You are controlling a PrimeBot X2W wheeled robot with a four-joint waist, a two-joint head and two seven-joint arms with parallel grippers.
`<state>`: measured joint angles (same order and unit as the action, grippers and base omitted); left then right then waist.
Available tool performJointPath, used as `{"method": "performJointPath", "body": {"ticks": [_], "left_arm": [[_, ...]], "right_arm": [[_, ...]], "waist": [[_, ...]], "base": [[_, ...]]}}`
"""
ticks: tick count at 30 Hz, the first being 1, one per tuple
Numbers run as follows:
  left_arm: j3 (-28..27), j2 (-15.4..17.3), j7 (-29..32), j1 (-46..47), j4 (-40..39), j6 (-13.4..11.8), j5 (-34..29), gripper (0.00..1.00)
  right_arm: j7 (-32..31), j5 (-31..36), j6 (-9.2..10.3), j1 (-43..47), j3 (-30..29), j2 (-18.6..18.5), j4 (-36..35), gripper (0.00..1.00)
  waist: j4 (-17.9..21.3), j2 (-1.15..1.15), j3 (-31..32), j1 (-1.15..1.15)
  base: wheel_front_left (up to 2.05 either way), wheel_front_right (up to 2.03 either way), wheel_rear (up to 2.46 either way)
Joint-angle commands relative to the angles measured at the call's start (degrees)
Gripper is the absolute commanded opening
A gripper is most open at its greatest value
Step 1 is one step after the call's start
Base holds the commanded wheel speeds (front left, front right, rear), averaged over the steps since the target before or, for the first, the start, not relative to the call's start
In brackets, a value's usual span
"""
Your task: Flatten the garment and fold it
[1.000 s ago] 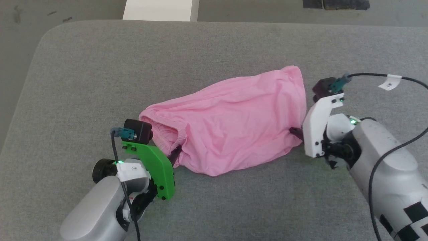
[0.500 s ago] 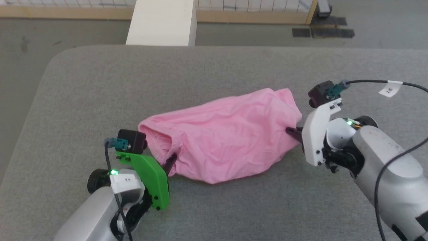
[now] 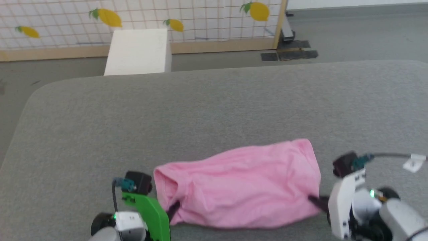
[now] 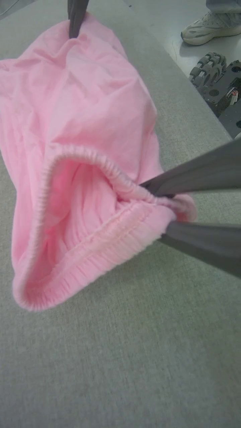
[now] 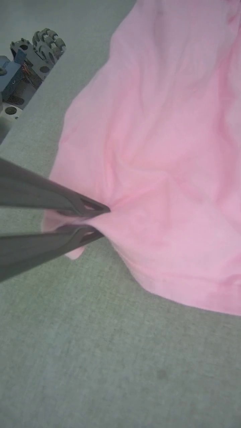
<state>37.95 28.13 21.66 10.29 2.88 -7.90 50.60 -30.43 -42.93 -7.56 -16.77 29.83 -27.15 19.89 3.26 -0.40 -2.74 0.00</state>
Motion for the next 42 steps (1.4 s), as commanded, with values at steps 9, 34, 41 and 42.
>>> {"method": "performJointPath", "body": {"ticks": [9, 34, 41, 42], "left_arm": [[1.12, 0.51, 0.8, -3.95, 1.25, -1.74, 0.86, 0.82], [-8.99, 0.12, -28.95, -9.48, -6.83, -12.77, -10.96, 1.0], [-10.77, 1.43, -33.66, -10.03, -7.58, -14.95, -14.47, 1.0], [-11.03, 1.57, -34.06, -10.04, -7.91, -15.13, -14.86, 1.0]], "right_arm": [[-2.09, 7.81, 0.08, 16.91, -11.04, 8.67, -4.9, 1.0], [12.7, 28.19, 0.08, 26.59, -34.86, 21.15, -30.75, 1.0], [5.15, 27.68, 0.08, 28.4, -37.36, 20.54, -33.18, 1.0], [3.18, 27.12, 0.08, 28.63, -37.59, 20.03, -32.87, 1.0]], "waist": [[3.15, 0.4, 0.76, 0.0], [-0.8, 0.4, 4.36, 0.0], [-2.42, 0.4, 5.01, 0.0], [-2.81, 0.4, 4.95, 0.0]], "base": [[0.0, 0.0, 0.0], [0.0, 0.0, 0.0], [0.0, 0.0, 0.0], [0.0, 0.0, 0.0]]}}
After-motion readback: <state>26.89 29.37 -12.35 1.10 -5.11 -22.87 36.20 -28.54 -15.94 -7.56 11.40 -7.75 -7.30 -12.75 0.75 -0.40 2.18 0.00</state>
